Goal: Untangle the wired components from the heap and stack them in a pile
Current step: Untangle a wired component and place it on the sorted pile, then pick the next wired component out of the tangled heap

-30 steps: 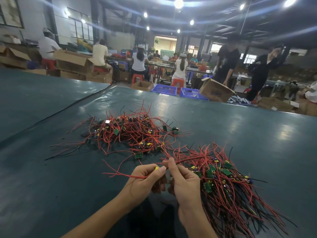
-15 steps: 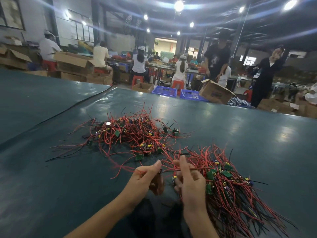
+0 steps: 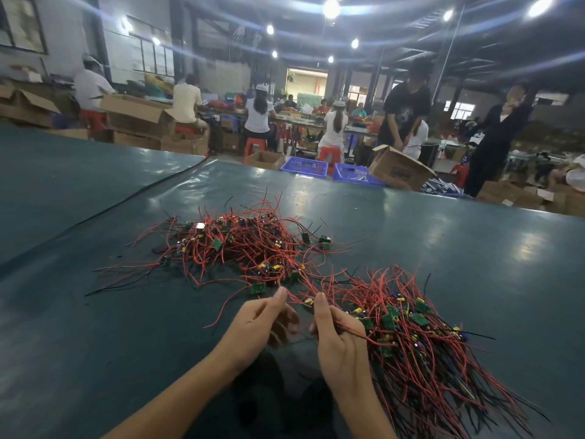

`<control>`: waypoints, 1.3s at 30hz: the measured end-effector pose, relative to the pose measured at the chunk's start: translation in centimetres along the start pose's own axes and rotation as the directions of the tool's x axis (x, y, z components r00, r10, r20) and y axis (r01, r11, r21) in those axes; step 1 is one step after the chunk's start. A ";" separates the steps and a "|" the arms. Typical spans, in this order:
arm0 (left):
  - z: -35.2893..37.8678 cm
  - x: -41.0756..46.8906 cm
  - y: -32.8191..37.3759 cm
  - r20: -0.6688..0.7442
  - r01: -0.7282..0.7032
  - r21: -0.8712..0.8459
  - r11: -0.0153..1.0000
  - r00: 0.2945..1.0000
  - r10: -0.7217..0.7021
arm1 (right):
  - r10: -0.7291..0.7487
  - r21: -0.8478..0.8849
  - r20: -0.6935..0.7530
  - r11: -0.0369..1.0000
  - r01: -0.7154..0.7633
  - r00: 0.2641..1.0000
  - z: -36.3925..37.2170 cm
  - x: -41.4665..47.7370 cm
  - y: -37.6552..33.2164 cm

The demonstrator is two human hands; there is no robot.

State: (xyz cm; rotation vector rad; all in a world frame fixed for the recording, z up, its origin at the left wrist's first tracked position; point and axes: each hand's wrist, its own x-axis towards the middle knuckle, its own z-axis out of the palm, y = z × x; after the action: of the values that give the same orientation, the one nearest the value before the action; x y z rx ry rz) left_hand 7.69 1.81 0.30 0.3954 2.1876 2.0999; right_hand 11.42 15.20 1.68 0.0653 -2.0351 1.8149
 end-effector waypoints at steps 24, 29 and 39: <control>-3.4 1.0 -1.7 -0.142 -0.252 0.731 0.634 0.852 0.504 | 0.344 0.437 -0.095 0.857 -0.272 0.934 -1.5 1.2 0.2; -1.7 -0.3 0.1 0.009 -0.530 0.694 0.487 0.683 0.730 | 0.337 0.272 0.030 0.903 -0.333 0.941 -0.7 0.8 0.4; -0.7 -1.0 0.1 0.193 -0.655 0.692 0.304 0.573 0.796 | 0.285 0.185 0.030 0.940 -0.286 0.958 -0.4 0.6 0.5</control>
State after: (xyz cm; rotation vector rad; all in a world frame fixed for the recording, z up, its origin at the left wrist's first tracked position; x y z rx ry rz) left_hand 8.51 0.88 0.36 1.6259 3.3415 1.3331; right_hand 10.83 15.81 1.45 -0.1842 -1.9500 2.1809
